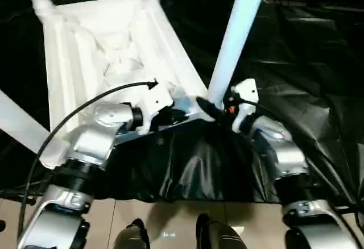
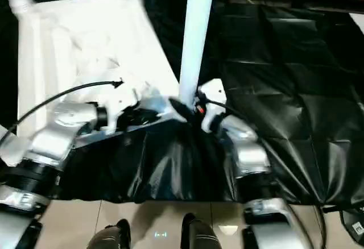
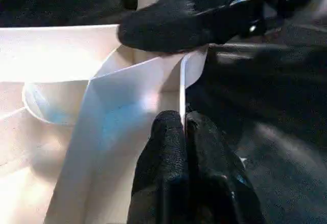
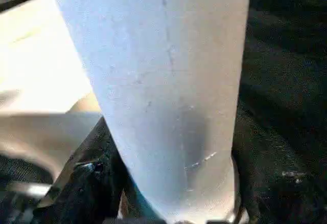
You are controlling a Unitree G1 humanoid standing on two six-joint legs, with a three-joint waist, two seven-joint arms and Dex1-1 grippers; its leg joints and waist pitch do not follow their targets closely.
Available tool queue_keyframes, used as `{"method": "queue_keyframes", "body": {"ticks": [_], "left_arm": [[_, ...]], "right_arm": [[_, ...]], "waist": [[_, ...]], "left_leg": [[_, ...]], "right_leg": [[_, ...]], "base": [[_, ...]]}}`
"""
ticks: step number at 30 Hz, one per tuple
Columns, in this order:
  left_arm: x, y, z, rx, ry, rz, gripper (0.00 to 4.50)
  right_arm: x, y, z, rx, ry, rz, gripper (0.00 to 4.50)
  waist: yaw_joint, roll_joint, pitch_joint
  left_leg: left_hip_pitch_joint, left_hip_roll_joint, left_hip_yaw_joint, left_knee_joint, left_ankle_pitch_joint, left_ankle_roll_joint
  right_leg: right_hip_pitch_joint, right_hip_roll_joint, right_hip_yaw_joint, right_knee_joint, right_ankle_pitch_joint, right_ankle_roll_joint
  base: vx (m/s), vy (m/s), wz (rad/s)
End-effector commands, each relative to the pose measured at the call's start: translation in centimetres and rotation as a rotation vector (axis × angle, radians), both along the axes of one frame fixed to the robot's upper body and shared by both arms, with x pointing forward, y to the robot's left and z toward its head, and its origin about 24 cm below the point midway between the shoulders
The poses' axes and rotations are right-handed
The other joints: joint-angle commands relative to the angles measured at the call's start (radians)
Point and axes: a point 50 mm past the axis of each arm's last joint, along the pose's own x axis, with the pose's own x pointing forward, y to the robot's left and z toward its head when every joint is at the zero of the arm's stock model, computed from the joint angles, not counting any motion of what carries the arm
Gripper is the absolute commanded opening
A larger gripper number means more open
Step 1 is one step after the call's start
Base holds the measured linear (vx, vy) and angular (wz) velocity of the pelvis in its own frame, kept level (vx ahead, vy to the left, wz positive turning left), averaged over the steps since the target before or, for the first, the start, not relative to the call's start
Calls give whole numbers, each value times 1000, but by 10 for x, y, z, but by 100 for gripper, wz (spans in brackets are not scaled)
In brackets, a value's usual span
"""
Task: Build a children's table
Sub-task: Rotate leg to tighten
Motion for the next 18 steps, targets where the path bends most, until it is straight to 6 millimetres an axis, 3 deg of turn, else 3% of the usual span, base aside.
{"method": "queue_keyframes", "body": {"ticks": [1, 3, 7, 10, 12, 18], "left_arm": [[-5, -25, -22, -42, 74, 29, 0], [-4, -36, -21, -50, 51, 59, 0], [-7, -40, -22, -48, 48, 48, 0], [-12, -38, -25, -28, 50, -5, 0], [-15, -36, -27, -25, 55, -28, 0], [-18, -32, -29, -11, 57, -61, 0]], "right_arm": [[-22, 47, -44, -24, 210, 136, 254], [-25, 70, -43, -48, 206, 71, 254], [-27, 81, -40, -63, 177, 61, 254], [-25, 74, -37, -53, 147, 49, 324], [-21, 66, -35, -47, 134, 30, 337], [-16, 37, -21, -72, 36, -6, 382]], "waist": [[0, 0, -29], [0, -2, -28], [-1, -2, -26], [0, 0, -27], [-1, 1, -29], [2, 3, -38]], "left_leg": [[5, 64, -42, -81, -325, 17], [4, 62, -41, -84, -338, 17], [8, 61, -41, -84, -366, 13], [4, 61, -38, -84, -346, 22], [-1, 60, -37, -84, -326, 26], [3, 60, -26, -75, -263, 41]], "right_leg": [[16, -89, 54, -91, -587, -101], [16, -86, 55, -92, -564, -96], [8, -85, 58, -94, -570, -75], [11, -84, 60, -88, -500, -81], [17, -82, 59, -84, -467, -92], [24, -76, 59, -72, -320, -134]], "base": [[0, 0, 0], [0, 0, 0], [0, 0, 0], [0, 0, 0], [0, 0, 0], [0, 0, 0]]}}
